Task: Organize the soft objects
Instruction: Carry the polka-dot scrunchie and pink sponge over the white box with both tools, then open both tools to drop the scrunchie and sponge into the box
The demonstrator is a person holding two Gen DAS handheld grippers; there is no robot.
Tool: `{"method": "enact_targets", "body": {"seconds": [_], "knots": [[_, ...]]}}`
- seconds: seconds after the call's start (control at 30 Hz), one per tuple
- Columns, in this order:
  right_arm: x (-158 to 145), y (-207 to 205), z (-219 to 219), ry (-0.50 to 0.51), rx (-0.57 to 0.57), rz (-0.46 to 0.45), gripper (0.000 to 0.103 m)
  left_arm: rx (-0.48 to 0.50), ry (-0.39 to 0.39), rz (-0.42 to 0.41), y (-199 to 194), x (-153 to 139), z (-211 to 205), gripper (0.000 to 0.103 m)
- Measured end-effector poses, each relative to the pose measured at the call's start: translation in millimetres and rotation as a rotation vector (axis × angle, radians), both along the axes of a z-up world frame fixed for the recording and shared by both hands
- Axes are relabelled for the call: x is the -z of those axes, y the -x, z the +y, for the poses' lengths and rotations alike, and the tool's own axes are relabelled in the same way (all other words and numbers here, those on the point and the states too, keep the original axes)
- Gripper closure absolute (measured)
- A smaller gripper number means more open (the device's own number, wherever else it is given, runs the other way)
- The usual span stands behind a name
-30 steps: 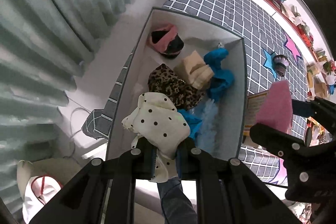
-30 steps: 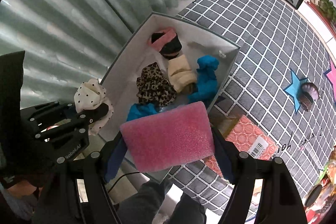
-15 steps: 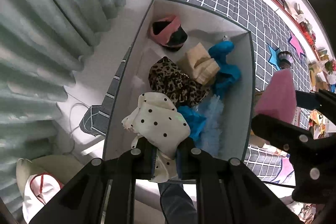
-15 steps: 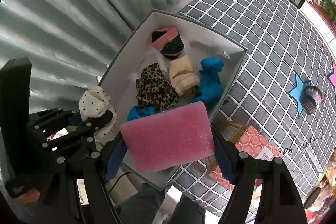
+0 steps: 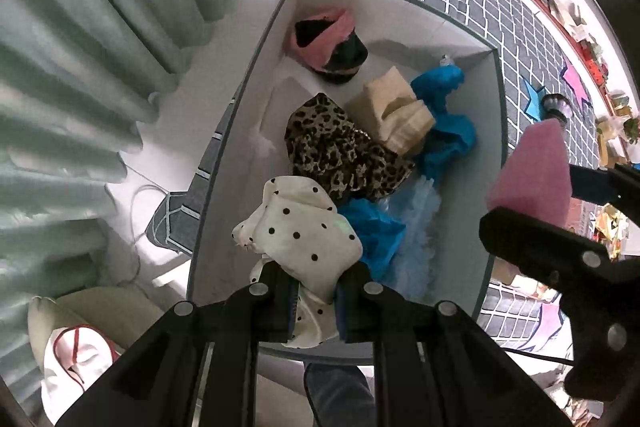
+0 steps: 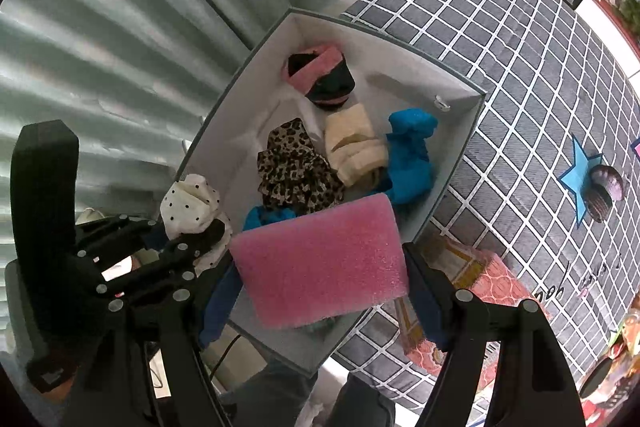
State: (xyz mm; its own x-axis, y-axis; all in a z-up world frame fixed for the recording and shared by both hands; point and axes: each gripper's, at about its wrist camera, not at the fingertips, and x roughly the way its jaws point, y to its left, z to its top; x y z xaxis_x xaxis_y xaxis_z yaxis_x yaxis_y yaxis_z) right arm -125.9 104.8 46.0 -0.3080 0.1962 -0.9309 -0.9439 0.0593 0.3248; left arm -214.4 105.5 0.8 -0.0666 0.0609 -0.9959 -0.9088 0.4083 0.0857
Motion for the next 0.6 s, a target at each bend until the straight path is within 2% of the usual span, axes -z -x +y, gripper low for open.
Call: {"method": "enact_targets", "body": {"seconds": [0.6], "knots": [[25.3, -4.7, 23.0, 0.048, 0.024, -0.007, 0.026, -0.021, 0.026, 0.04, -5.1, 28.7, 9.3, 0.087]]}}
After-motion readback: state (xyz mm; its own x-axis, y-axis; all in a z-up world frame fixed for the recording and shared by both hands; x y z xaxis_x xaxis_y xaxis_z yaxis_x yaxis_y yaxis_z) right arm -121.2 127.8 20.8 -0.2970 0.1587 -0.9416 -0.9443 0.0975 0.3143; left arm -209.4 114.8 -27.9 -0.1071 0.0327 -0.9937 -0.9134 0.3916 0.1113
